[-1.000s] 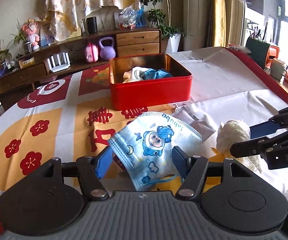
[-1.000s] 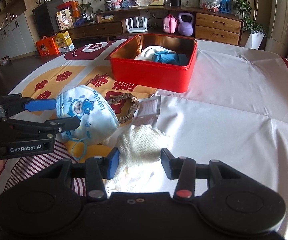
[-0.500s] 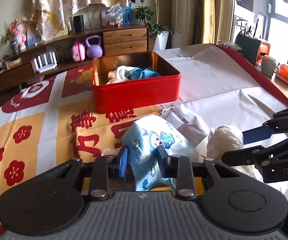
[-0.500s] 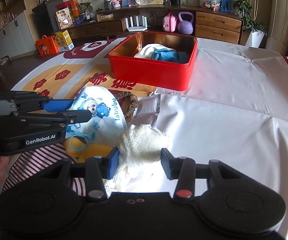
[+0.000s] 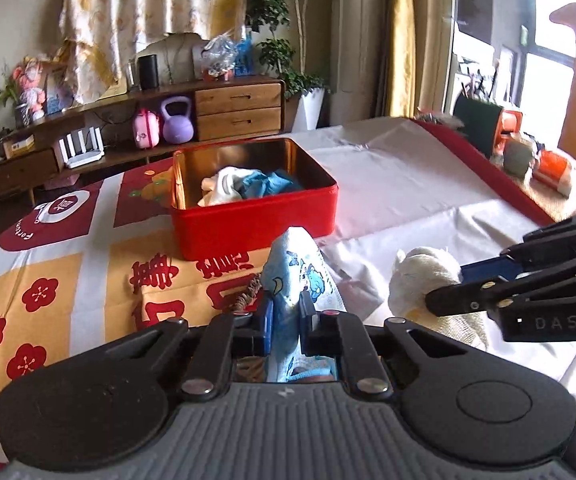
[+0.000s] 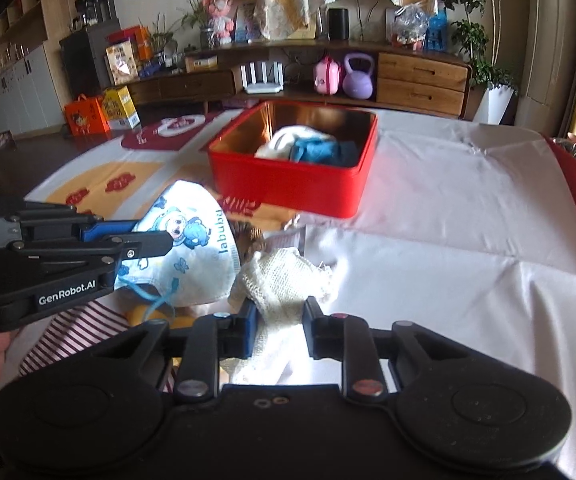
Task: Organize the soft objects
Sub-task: 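Grasp the printed face mask with the left gripper while the right gripper grasps the cream knitted cloth, then lift the face mask with the left gripper while the right gripper carries the knitted cloth toward the tin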
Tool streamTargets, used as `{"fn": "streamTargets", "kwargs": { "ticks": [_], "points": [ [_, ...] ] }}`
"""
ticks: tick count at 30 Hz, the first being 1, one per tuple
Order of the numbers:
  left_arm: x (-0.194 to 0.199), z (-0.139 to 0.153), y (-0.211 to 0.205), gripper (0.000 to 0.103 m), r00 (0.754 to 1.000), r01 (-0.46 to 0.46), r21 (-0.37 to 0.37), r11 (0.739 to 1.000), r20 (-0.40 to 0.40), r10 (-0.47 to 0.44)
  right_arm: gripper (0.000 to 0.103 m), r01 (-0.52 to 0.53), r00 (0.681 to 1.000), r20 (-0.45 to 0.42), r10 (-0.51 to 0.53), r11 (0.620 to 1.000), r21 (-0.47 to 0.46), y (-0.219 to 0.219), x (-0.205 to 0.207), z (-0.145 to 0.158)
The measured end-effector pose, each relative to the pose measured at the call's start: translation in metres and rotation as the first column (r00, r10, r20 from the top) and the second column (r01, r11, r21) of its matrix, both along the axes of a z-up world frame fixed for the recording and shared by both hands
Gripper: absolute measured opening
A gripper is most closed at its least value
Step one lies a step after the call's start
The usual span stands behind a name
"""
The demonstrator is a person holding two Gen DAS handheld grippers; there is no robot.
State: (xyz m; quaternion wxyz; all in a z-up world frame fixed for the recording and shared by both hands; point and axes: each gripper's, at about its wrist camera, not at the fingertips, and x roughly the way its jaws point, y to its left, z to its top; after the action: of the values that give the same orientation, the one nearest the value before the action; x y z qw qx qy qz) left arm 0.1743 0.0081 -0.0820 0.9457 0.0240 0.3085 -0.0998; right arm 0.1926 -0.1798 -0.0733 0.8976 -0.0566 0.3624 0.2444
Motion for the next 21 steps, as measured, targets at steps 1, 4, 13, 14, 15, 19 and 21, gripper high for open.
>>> {"fn": "streamTargets", "kwargs": {
  "ticks": [1, 4, 13, 14, 15, 19, 21],
  "points": [
    [0.000, 0.004, 0.001, 0.012, 1.000, -0.006, -0.012, 1.000, -0.001, 0.006, 0.023, 0.002, 1.000, 0.002, -0.002, 1.000, 0.007, -0.002, 0.000, 0.005],
    [-0.001, 0.015, 0.004, 0.012, 1.000, -0.027, -0.032, 0.999, 0.000, 0.027, 0.023, 0.000, 1.000, 0.010, 0.000, 1.000, 0.024, -0.005, 0.001, 0.020],
    [0.002, 0.060, 0.004, 0.012, 0.999, -0.045, -0.053, 0.998, 0.024, 0.046, 0.023, -0.027, 0.997, 0.071, 0.024, 0.998, 0.052, -0.007, 0.007, 0.070],
    [0.003, 0.065, 0.004, 0.012, 0.998, -0.047, -0.055, 0.997, 0.027, 0.049, 0.023, -0.032, 0.997, 0.075, 0.028, 0.998, 0.055, -0.007, 0.009, 0.075],
    [0.005, 0.071, 0.005, 0.012, 0.998, -0.052, -0.057, 0.997, 0.027, 0.053, 0.023, -0.038, 0.996, 0.078, 0.033, 0.998, 0.058, -0.007, 0.011, 0.080],
    [0.018, 0.090, 0.007, 0.012, 0.998, -0.051, -0.066, 0.997, 0.034, 0.053, 0.024, -0.048, 0.995, 0.090, 0.042, 0.997, 0.066, -0.005, 0.024, 0.095],
    [0.026, 0.101, 0.010, 0.012, 0.998, -0.049, -0.075, 0.996, 0.040, 0.052, 0.024, -0.055, 0.994, 0.103, 0.049, 0.997, 0.062, -0.003, 0.031, 0.102]
  ]
}}
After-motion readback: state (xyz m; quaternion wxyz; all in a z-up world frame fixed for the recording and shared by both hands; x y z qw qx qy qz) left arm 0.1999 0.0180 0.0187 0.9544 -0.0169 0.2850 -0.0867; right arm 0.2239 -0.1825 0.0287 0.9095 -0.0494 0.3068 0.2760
